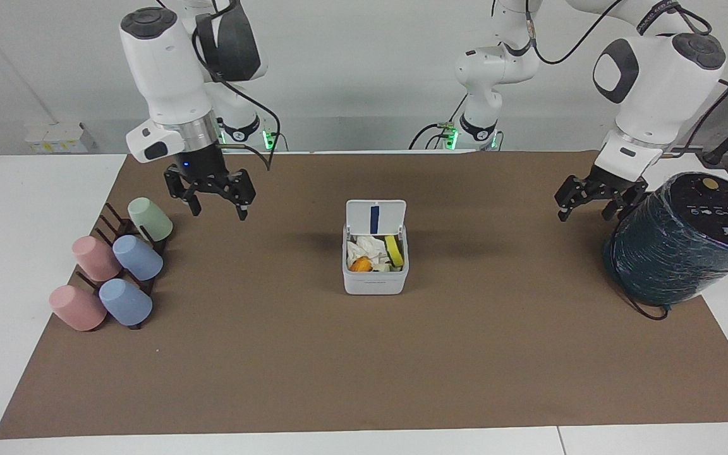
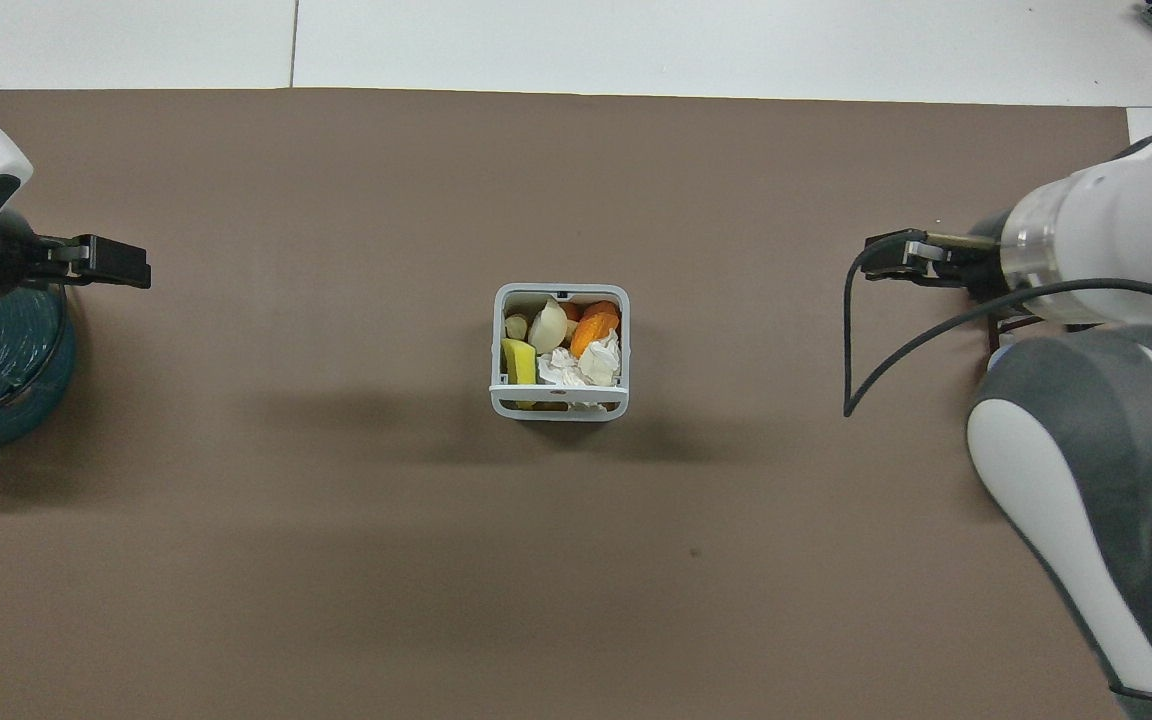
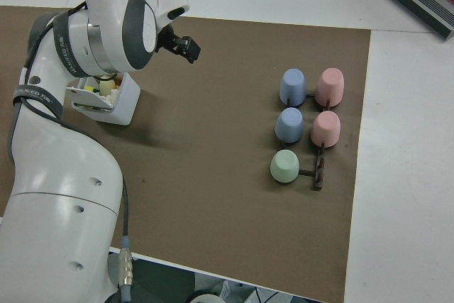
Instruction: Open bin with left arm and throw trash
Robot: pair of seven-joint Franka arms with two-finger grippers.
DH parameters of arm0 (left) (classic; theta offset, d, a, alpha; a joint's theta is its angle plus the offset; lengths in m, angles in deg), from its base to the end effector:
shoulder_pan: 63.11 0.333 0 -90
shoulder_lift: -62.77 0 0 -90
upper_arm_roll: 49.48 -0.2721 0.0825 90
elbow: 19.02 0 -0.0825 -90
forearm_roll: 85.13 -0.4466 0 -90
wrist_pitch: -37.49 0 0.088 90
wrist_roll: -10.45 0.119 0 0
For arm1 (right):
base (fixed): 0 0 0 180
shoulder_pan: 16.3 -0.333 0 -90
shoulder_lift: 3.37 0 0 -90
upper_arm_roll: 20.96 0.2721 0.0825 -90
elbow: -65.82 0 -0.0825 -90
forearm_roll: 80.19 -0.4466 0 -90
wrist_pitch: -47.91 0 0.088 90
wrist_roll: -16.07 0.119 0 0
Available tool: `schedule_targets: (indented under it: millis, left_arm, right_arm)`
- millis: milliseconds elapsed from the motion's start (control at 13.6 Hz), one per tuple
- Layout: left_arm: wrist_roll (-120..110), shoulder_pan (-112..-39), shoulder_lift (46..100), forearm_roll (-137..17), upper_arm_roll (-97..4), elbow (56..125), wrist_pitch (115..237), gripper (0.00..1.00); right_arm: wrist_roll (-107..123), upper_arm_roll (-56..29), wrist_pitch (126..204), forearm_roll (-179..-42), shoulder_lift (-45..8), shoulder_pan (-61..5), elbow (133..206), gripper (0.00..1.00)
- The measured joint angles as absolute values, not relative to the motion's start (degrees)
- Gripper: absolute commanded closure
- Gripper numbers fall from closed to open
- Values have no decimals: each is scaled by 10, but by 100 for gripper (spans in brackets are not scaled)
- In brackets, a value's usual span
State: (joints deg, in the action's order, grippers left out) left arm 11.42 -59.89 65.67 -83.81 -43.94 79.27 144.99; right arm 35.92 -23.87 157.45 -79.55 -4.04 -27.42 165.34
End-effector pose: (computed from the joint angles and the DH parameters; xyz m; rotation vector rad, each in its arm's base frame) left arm 0.6502 -0.0275 0.4864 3.1074 -0.0797 0.1712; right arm 0.6395 0.0914 0.5032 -3.0875 0.3101 -0.2505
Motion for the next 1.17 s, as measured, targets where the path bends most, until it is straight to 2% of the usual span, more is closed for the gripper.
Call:
schedule_targets:
  millis: [440,1174]
  left_arm:
    - [113,-598,657,-838,-444,793,1450,0]
    - [113,-598,657,-838,-443,793,1450,0]
  right_arm:
    - [264,-240,1505,-796,-25,-203,1649,0]
    - [260,-236,1480,-796,-23,-198,1648,0]
